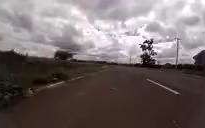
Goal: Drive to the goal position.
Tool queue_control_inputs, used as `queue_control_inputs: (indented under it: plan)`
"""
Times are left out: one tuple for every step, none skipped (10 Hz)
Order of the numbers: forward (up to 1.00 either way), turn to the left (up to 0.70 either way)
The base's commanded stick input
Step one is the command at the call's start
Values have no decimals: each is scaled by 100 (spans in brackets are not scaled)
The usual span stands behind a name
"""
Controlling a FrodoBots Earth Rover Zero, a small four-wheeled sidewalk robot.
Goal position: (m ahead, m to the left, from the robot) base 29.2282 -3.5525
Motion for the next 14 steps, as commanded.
queue_control_inputs:
  plan:
    - [70, -35]
    - [70, -35]
    - [70, -35]
    - [70, -35]
    - [70, 0]
    - [70, 0]
    - [70, 0]
    - [70, 0]
    - [70, 0]
    - [70, 0]
    - [70, 0]
    - [85, 0]
    - [85, 0]
    - [85, 0]
